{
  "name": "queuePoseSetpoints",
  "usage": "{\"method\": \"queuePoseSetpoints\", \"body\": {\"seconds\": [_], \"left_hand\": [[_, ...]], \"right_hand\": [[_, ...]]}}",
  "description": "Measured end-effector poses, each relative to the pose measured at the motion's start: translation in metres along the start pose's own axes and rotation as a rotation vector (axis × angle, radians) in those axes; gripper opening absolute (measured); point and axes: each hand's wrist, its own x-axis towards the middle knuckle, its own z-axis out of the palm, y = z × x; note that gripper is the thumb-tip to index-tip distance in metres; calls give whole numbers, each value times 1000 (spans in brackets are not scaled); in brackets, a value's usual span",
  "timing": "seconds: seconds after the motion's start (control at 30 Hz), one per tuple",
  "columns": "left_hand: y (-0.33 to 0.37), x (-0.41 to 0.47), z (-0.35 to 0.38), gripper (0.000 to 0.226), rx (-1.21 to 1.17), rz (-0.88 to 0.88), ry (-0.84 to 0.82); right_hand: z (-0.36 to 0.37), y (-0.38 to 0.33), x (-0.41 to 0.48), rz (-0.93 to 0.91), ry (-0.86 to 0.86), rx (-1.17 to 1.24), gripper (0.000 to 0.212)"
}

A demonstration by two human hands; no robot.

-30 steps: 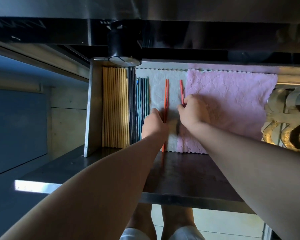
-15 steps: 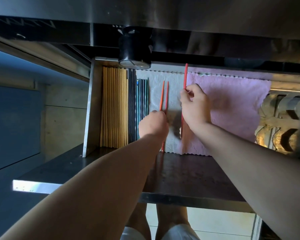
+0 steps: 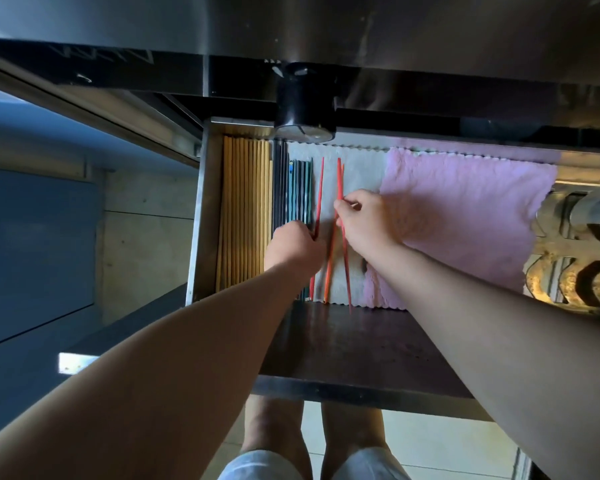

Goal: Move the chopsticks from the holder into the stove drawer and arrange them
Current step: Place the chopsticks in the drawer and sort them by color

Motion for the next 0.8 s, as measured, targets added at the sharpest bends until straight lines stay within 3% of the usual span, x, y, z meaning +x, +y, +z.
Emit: {"method": "queuePoseSetpoints", "body": {"seconds": [0.17,0.43,0.6,0.8], "left_hand": [[-5,2,-6,51,42,-2,-13],[-18,1,-13,9,123,56,-3],[-25,5,-16,11,205,78,-14],[-32,8,-16,11,258,135,-6]], "right_hand": [[11,-7,-4,115,-23,-227,29],[17,5,-10,51,-19,-366,12],[22,5,-13,48,-105,-525,16],[34,-11,-11,46,-70,-396,20]]}}
